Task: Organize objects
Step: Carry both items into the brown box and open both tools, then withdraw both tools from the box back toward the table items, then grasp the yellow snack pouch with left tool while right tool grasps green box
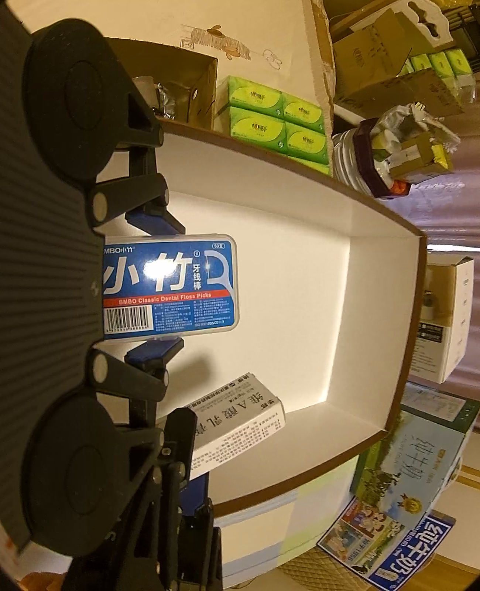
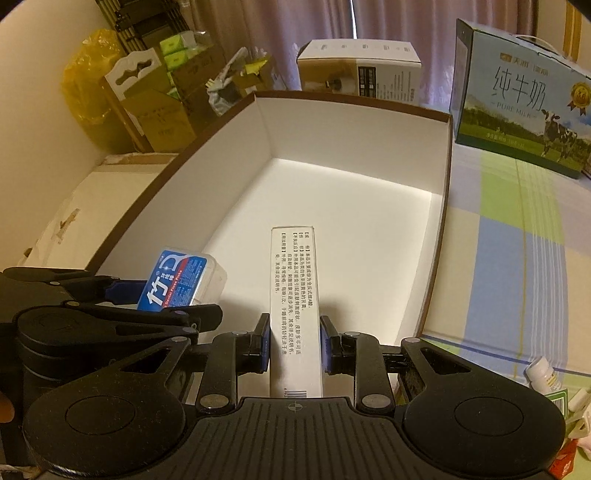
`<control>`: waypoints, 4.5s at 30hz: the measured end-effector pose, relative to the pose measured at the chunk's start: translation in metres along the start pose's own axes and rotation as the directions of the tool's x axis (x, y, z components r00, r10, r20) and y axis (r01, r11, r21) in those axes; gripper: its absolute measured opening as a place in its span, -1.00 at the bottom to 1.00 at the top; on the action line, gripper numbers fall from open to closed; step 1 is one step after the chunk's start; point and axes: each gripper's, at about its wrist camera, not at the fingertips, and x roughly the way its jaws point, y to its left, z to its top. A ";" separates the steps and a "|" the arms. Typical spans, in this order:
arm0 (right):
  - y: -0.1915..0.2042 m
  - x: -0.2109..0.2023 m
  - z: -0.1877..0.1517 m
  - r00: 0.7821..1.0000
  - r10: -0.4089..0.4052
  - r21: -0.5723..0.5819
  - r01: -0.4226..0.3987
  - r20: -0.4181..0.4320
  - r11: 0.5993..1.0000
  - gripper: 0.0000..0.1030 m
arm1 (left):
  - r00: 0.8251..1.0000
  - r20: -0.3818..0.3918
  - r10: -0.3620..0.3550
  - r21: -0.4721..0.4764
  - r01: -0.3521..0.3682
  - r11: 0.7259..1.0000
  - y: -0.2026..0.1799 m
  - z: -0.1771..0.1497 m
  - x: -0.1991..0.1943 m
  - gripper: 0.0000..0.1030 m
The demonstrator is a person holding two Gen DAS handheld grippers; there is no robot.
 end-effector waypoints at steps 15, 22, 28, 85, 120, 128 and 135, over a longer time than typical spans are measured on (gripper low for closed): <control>-0.002 -0.001 0.000 1.000 -0.018 0.016 0.018 0.005 1.000 -0.56 | 1.000 -0.001 -0.007 0.021 0.007 1.000 0.000 0.001 0.003 0.26; 0.001 -0.006 0.002 1.000 -0.013 0.008 0.013 0.019 1.000 -0.56 | 1.000 0.011 -0.012 0.018 0.012 1.000 0.000 -0.002 -0.003 0.30; 0.002 -0.015 0.001 0.999 -0.001 0.004 0.000 0.034 1.000 -0.56 | 1.000 0.024 -0.012 0.011 0.011 1.000 -0.001 -0.005 -0.011 0.32; -0.119 -0.192 -0.156 0.990 0.062 0.054 -0.069 0.126 0.996 0.11 | 0.987 0.129 -0.098 0.002 0.098 0.995 -0.144 -0.111 -0.117 0.69; -0.269 -0.197 -0.200 0.997 -0.066 0.288 0.051 0.043 0.956 0.10 | 0.992 -0.047 -0.121 0.026 0.122 0.992 -0.283 -0.112 -0.016 0.68; -0.283 -0.187 -0.197 0.995 -0.094 0.329 0.079 0.030 0.941 0.10 | 0.991 -0.084 -0.109 0.010 0.110 0.994 -0.285 -0.097 0.020 0.68; -0.290 -0.181 -0.195 0.994 -0.106 0.353 0.093 0.017 0.931 0.10 | 0.991 -0.102 -0.086 0.022 0.089 0.996 -0.287 -0.089 0.039 0.68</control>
